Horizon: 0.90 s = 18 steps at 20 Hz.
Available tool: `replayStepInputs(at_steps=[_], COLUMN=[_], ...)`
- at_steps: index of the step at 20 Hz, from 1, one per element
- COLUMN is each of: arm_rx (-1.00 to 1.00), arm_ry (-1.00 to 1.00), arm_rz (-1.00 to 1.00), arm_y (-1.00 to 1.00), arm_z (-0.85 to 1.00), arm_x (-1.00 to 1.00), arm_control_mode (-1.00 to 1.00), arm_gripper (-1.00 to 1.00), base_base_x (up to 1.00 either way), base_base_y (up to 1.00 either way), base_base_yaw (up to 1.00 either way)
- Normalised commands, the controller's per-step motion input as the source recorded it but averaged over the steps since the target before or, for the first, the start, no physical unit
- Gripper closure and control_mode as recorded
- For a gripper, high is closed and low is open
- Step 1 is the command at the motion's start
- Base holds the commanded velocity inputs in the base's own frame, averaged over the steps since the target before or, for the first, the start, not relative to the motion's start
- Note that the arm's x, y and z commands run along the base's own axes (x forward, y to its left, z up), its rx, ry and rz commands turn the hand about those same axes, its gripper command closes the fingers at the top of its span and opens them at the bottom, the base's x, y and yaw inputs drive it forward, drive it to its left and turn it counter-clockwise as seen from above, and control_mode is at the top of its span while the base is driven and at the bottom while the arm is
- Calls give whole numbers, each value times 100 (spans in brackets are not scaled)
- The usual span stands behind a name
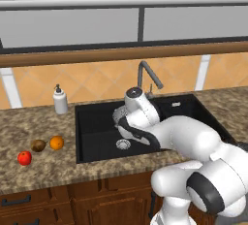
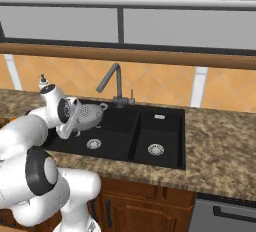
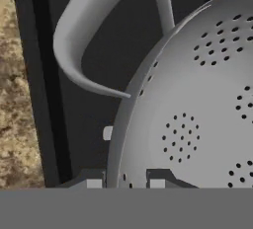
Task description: Put the colander in the sink, put the pear, apple, orange in the colander, and turn on the sink faucet and pour water over the colander.
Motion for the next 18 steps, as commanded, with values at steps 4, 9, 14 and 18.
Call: replayStepInputs(at_steps=[4, 9, 14, 18], arm_rx=[0, 0, 0, 0], arm_ry=[13, 8, -1, -3], arm_rz=[-54, -46, -34, -23], arm_y=[34, 16, -3, -8], arm_z=[-15, -21, -38, -48], arm_x=[49, 11, 2, 17], arm_control_mode=[-100, -100, -100, -100], arm_gripper=[100, 100, 100, 100], base_base_x=[0, 0, 0, 0], base_base_y=[0, 0, 0, 0], base_base_yaw=[0, 0, 0, 0])
